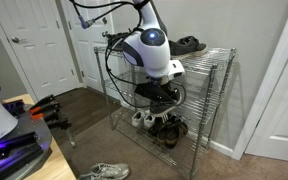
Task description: Put the shoe on the second shelf onto the top shelf
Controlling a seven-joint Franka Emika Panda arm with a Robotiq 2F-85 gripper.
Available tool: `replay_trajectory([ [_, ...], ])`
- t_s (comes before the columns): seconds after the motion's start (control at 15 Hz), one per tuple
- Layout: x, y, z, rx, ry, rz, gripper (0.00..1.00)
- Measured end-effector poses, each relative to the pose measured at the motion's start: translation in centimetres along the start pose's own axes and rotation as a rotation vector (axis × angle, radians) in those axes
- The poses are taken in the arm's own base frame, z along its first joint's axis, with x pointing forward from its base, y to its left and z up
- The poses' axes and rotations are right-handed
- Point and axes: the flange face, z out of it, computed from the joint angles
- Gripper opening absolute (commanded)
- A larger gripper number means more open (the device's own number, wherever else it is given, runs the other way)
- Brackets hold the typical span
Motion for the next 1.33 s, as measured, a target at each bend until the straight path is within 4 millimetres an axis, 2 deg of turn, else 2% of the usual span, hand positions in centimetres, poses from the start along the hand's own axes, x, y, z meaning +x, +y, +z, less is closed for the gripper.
replay_trajectory([
  [0.27,0.3,-0.2,0.2,-0.002,0.004,0.001,1.0],
  [0.73,4.3,-2.2,3.0,-0.107,0.058,0.054,1.0],
  [1.33,2.6,0.1,6.8,-0.145,0.055,0.118,1.0],
])
